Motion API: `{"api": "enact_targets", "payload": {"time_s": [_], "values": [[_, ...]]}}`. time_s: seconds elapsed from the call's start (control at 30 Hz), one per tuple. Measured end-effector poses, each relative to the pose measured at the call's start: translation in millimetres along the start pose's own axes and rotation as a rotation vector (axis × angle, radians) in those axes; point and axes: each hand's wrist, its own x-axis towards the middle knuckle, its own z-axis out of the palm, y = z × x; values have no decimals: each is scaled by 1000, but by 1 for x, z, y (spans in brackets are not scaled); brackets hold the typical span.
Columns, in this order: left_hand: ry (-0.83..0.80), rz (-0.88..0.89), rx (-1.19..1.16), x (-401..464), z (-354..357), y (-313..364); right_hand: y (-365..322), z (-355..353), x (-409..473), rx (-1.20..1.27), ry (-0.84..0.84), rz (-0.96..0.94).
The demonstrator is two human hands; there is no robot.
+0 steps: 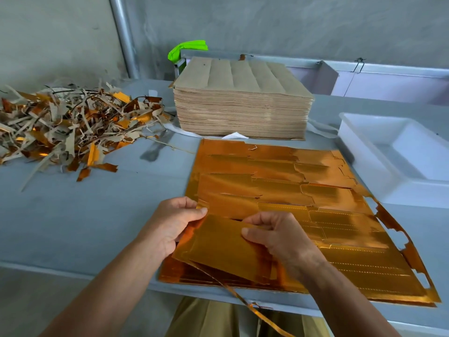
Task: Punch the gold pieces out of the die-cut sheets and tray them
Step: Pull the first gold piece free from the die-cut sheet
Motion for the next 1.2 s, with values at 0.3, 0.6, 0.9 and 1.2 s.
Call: {"api": "enact_targets", "payload": {"time_s": [0.3, 0.6, 0.9, 1.2], "values": [[57, -31, -124, 9, 0, 6, 2, 6, -9, -523, 172, -586], [217, 201, 51, 11, -3, -11, 14, 4, -17, -512, 378, -653], [94, 6, -106, 20, -9, -2, 12, -46, -1, 8, 483, -92], [-52, -51, -178, 33, -4, 7, -7, -48, 16, 104, 257, 72]]}}
